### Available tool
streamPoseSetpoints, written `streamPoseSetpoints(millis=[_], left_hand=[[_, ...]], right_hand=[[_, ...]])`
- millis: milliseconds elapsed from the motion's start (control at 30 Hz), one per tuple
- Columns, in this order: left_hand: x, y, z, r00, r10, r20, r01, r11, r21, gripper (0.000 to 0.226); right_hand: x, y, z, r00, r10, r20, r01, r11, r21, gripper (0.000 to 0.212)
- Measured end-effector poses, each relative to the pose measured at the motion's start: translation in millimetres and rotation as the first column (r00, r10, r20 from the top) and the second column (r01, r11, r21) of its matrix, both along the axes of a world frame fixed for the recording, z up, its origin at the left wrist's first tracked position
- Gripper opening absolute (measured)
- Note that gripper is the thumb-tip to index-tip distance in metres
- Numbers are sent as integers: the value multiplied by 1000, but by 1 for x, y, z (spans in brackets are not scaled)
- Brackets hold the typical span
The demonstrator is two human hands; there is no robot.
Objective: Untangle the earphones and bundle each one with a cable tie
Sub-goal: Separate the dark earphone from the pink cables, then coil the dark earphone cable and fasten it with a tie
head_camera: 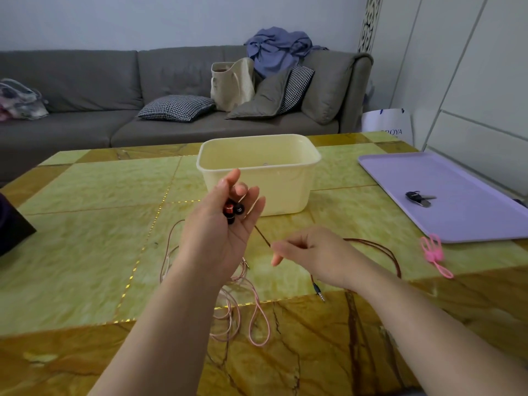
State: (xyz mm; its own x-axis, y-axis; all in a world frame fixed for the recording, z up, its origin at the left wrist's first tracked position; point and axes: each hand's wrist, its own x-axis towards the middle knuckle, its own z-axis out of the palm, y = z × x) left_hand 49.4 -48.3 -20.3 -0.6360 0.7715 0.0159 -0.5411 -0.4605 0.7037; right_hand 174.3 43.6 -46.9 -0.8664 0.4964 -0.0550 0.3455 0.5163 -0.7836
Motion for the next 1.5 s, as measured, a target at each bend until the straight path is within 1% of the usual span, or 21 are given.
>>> streamPoseSetpoints(millis=[67, 133, 200, 233, 300, 367, 400, 467, 567, 700, 833, 933, 1000, 1100, 1167, 1233, 1300, 1333, 1400, 1467, 1500], left_hand=[[-3, 0, -5, 996, 74, -49, -77, 994, -73, 25], [-3, 1, -11, 989, 97, -112, -111, 985, -129, 27], [-3, 3, -19, 962, 80, -260, -140, 964, -224, 28], [-2, 4, -24, 923, 37, -382, -159, 942, -295, 29], [-1, 4, -30, 795, -124, -594, -161, 901, -403, 30], [5, 4, -32, 700, -298, -649, -45, 889, -457, 32], [9, 3, -31, 686, -362, -632, 28, 880, -474, 33], [17, 3, -26, 699, -431, -571, 154, 870, -469, 31], [22, 3, -24, 729, -439, -526, 224, 878, -423, 27], [21, 4, -24, 774, -449, -447, 297, 880, -371, 26], [24, 1, -21, 748, -518, -415, 395, 850, -349, 29], [27, -2, -17, 723, -563, -401, 457, 825, -334, 26], [29, -3, -15, 716, -594, -366, 516, 804, -295, 30], [32, -5, -12, 706, -620, -341, 571, 784, -243, 34], [33, -6, -6, 729, -610, -310, 596, 789, -150, 32], [31, -5, 0, 811, -518, -271, 527, 849, -44, 29], [24, -1, 1, 909, -365, -200, 376, 927, 16, 32], [19, 0, 0, 941, -292, -173, 303, 952, 41, 31], [8, 1, -5, 974, -176, -141, 186, 980, 67, 29], [0, 1, -9, 984, -109, -140, 116, 992, 42, 29], [-2, 0, -11, 983, -90, -158, 94, 995, 14, 29]], right_hand=[[1, -6, 9, 997, 57, 59, -61, 996, 66, 32], [4, -11, 20, 990, 106, 97, -116, 988, 106, 31], [10, -16, 32, 988, 147, 54, -153, 982, 115, 27], [13, -17, 38, 986, 164, 4, -163, 978, 130, 25], [17, -17, 48, 980, 163, -112, -145, 977, 158, 23], [21, -11, 53, 965, 129, -228, -92, 982, 165, 23], [22, -7, 55, 951, 112, -287, -65, 983, 171, 23], [25, 1, 56, 917, 72, -392, -2, 984, 178, 26], [28, 9, 56, 884, 9, -467, 74, 985, 158, 29], [30, 12, 58, 873, -12, -487, 101, 983, 156, 29], [28, 14, 56, 866, -19, -500, 111, 982, 154, 26], [25, 16, 53, 847, -68, -527, 161, 978, 132, 25], [22, 18, 50, 840, -97, -534, 185, 976, 113, 25], [17, 20, 41, 841, -134, -525, 169, 986, 18, 23], [11, 20, 30, 870, -163, -465, 141, 987, -83, 21], [5, 17, 20, 909, -157, -386, 135, 987, -84, 26], [2, 11, 16, 946, -86, -313, 91, 996, 2, 36], [3, 7, 18, 966, -46, -254, 59, 997, 46, 34], [3, 0, 21, 993, 18, -114, -6, 995, 100, 29], [4, -7, 25, 997, 79, 14, -80, 982, 170, 30], [4, -9, 28, 994, 100, 50, -108, 973, 202, 33]])
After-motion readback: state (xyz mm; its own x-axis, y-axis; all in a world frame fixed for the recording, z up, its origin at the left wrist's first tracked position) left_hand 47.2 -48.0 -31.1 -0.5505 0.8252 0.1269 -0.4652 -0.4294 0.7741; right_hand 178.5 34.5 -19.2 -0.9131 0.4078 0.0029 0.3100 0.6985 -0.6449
